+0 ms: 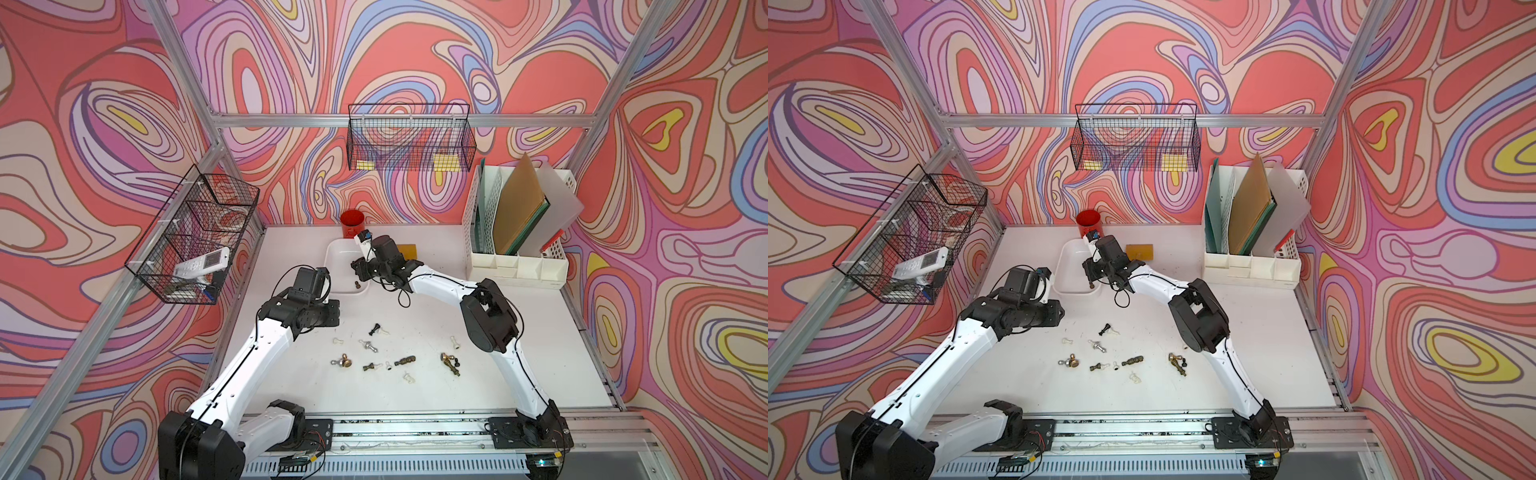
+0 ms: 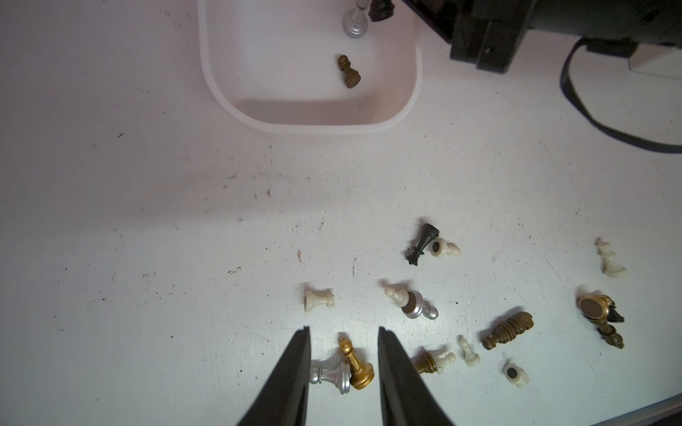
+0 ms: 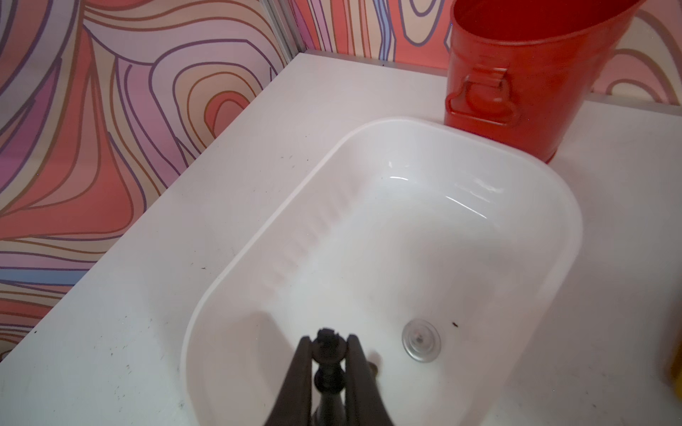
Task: Put the chess pieces into the storage box
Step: Place the chess piece in the storage box, then pick up the chess piece at the center of the board.
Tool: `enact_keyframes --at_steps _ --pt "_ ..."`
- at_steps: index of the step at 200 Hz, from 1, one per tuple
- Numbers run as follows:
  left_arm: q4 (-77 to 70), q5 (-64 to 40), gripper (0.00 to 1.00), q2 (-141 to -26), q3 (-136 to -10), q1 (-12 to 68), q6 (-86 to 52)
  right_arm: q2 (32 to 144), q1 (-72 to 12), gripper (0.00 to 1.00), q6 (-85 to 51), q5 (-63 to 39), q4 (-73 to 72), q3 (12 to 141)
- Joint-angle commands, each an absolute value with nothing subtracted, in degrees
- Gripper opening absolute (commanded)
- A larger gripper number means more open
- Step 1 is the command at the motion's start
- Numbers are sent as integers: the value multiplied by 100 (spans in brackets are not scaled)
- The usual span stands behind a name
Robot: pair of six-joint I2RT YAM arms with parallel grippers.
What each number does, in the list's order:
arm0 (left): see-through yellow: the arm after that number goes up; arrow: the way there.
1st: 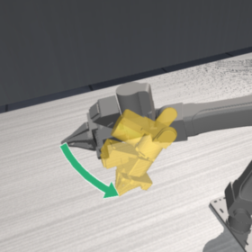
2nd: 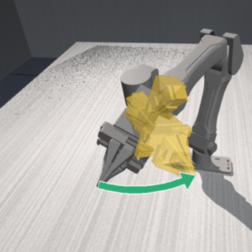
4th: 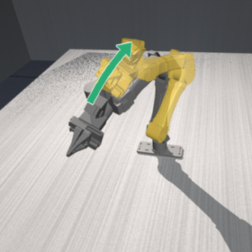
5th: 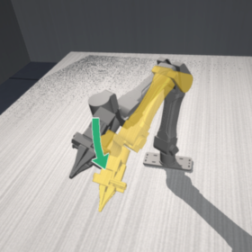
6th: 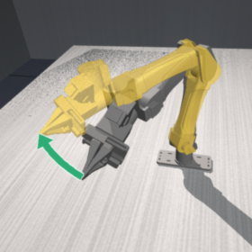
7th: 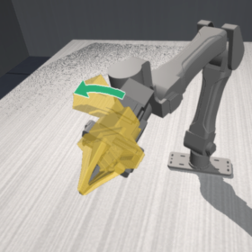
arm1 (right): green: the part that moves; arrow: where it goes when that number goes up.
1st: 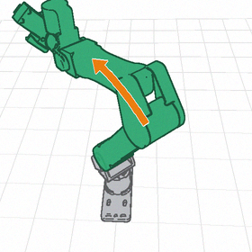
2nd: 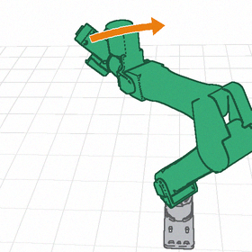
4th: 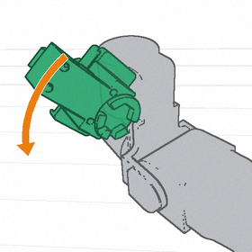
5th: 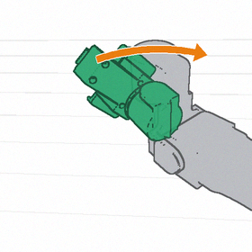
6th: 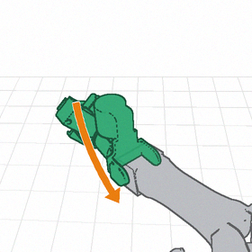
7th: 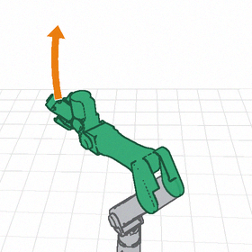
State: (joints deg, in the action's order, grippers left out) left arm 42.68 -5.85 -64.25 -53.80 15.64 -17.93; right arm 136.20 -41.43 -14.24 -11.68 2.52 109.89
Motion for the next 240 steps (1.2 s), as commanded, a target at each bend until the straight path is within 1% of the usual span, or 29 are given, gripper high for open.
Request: enact_keyframes --at_steps 1,44,53,91,141,167,207,240 --pt "4209 -646 36 -6328 -5318 1520 -1837 13992 -4190 4 -1254 -1397 -93 11336" --pt "4218 -682 36 -6328 -5310 1502 -1837 14309 -4263 9 -1143 -1407 -266 11610" --pt "4230 -680 36 -6323 -5309 1494 -1837 14301 -4263 11 -1158 -1398 -354 11570" --pt "4227 -653 37 -6285 -5291 1469 -1837 14181 -4279 15 -1143 -1415 -439 11502" --pt "4228 -652 37 -6272 -5266 1459 -1853 13757 -4289 22 -1125 -1441 -600 11186" --pt "4239 -622 37 -6258 -5264 1459 -1848 13584 -4287 29 -1116 -1468 -641 11101" --pt "4258 -485 37 -6197 -5255 1459 -1828 13127 -4289 29 -1164 -1400 -655 10858" --pt "4138 -777 37 -6172 -5195 1459 -1758 12363 -4289 29 -1282 -1191 -237 10514"
